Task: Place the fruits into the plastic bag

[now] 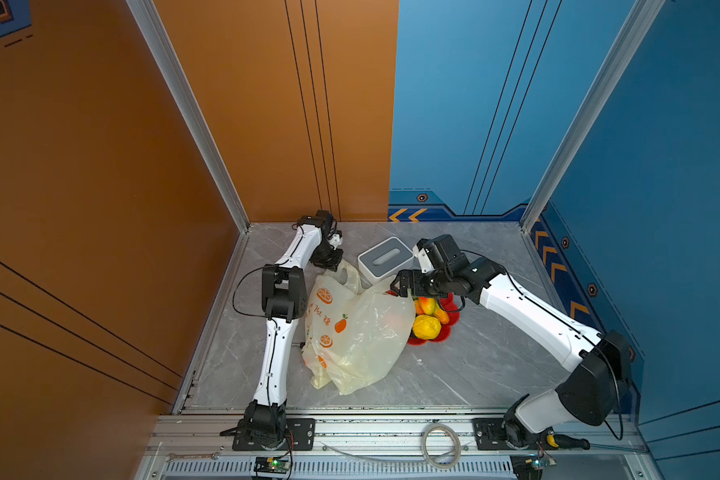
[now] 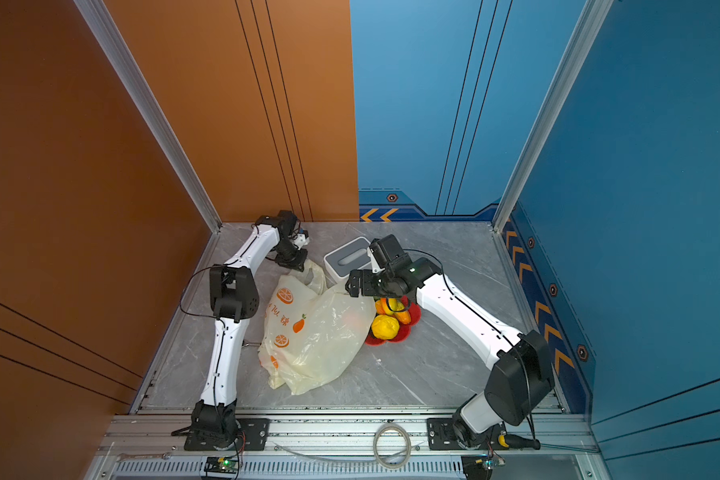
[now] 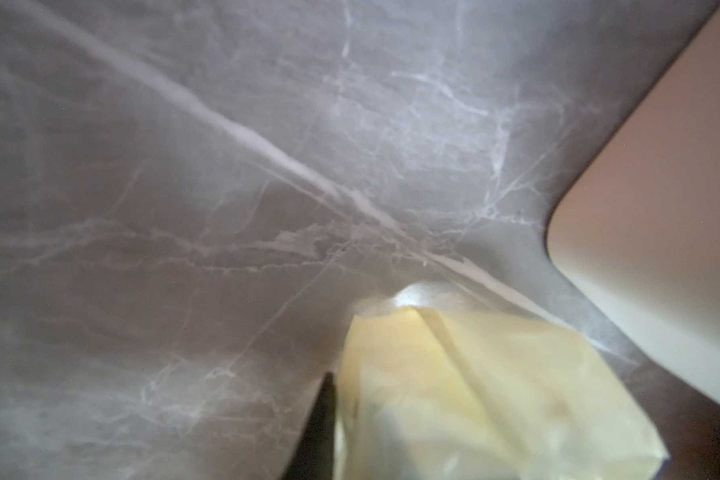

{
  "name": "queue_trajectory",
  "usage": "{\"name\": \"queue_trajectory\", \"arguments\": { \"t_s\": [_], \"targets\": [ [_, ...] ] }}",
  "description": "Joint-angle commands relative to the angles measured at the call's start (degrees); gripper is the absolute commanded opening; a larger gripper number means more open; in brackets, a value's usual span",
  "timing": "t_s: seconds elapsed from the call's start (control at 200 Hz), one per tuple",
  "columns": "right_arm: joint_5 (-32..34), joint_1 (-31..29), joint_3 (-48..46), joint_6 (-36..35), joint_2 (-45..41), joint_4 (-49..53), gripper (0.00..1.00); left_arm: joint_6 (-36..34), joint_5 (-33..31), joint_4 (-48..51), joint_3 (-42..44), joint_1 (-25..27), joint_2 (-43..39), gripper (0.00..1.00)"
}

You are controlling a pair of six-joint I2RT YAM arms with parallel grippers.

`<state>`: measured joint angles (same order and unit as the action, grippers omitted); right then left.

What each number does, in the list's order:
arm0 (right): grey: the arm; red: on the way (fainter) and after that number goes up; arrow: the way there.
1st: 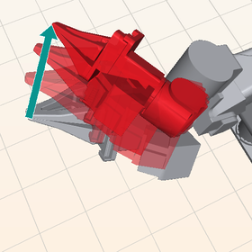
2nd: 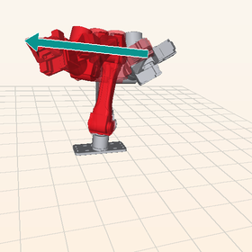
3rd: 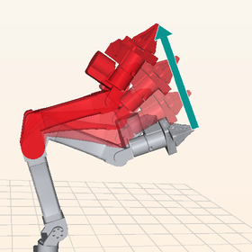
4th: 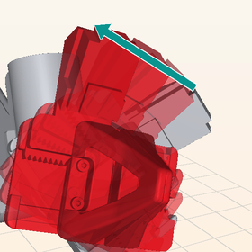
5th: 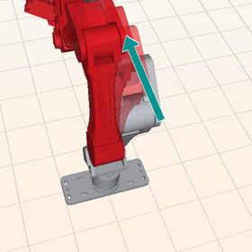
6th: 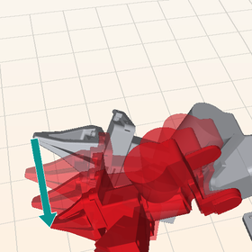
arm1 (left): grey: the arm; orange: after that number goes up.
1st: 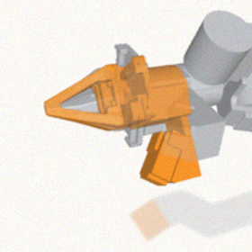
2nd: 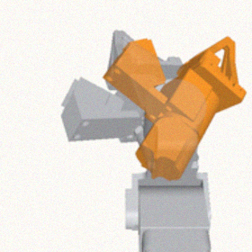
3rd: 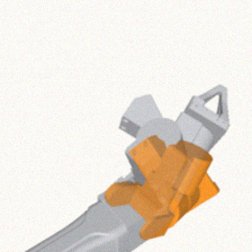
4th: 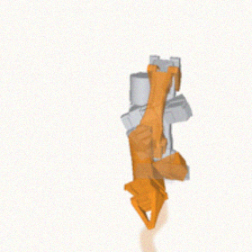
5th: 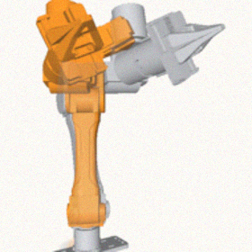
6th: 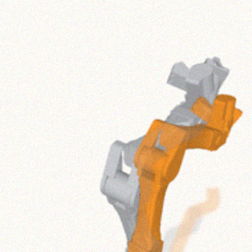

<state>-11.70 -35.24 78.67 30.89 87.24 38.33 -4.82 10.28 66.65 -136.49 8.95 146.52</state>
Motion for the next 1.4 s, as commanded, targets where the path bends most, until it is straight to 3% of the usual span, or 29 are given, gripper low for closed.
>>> {"name": "queue_trajectory", "arguments": {
  "t_s": [0.0, 0.476, 0.776, 0.956, 1.116, 1.242, 1.392],
  "targets": [
    [1.3, 0.1, 1.4, 0.7, 0.3, -0.9, 1.00, 0.0, 1.1, 1.3, 2.1, 0.0, -2.9, 0.00],
    [0.7, 1.0, 5.4, 0.4, -1.5, 0.6, 1.00, 3.9, -1.9, 1.2, 14.4, 1.5, -34.1, 0.00],
    [-2.5, 1.5, 12.8, 1.1, -1.5, 4.7, 1.00, 6.5, -11.3, -0.4, 17.7, 12.2, -50.5, 0.00],
    [-7.1, 1.6, 10.8, 8.8, -3.1, 3.7, 1.00, 11.8, -15.7, -7.3, 27.5, 17.6, -60.5, 0.00],
    [-14.3, 2.7, 0.8, 22.5, -6.0, -8.6, 1.00, 15.3, -15.6, -11.7, 34.9, 20.1, -66.9, 0.00],
    [-16.9, 3.1, -6.3, 33.4, -6.8, -20.4, 0.92, 16.0, -16.1, -12.1, 36.8, 22.0, -68.8, 0.00],
    [-16.5, 2.6, -8.3, 37.2, -4.5, -23.8, 0.88, 16.1, -17.1, -12.0, 38.0, 23.7, -70.0, 0.00]
  ]
}}
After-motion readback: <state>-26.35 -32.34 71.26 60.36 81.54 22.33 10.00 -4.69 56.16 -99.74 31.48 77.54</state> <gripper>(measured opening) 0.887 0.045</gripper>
